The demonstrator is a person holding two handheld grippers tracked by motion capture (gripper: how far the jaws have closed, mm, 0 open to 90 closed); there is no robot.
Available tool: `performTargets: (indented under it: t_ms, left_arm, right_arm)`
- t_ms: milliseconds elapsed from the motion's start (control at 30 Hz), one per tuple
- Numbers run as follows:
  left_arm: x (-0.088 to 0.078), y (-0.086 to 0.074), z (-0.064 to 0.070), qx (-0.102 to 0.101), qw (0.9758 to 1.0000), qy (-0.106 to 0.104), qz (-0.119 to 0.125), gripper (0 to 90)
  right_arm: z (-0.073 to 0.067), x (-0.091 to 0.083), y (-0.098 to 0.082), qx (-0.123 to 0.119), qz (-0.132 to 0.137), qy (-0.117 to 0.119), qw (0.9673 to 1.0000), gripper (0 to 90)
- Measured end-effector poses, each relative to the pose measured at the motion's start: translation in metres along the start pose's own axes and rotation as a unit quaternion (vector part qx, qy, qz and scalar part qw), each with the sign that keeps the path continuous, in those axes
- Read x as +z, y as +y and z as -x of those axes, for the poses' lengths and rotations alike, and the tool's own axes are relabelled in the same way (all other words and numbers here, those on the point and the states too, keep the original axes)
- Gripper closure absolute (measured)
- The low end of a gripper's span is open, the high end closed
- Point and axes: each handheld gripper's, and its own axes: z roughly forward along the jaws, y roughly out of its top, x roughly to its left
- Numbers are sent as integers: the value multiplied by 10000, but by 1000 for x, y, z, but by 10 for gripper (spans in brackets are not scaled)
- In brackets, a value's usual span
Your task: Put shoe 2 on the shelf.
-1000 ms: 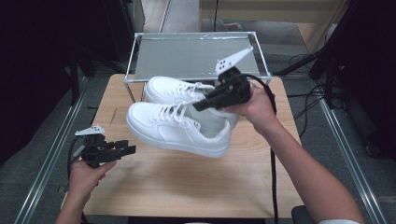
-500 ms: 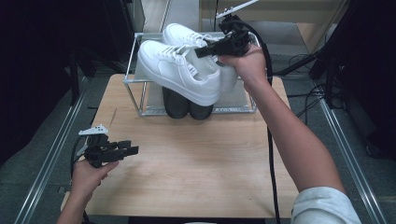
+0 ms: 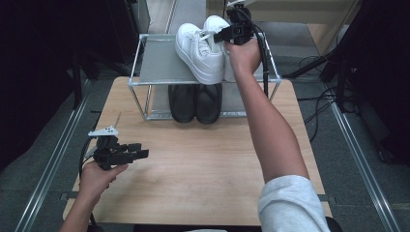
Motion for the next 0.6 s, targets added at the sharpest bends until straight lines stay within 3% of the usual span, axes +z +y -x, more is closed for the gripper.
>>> performTargets:
  t_ms: [100, 300, 400, 600]
  left_arm:
    - [3, 2, 0, 84, 10000, -39, -31, 442]
    - [8, 7, 1, 132, 9998, -121, -38, 442]
    - [9, 9, -1, 128, 9998, -141, -62, 442]
    - [13, 11, 2, 159, 9997, -150, -96, 442]
  right_arm:
    - [-3, 9, 2, 198, -33, -334, 9992, 811]
    - [-15, 22, 7, 713, -47, -835, 9939, 805]
    - [-22, 26, 9, 704, -111, -951, 9929, 799]
    - [-30, 27, 8, 630, -265, -942, 9932, 743]
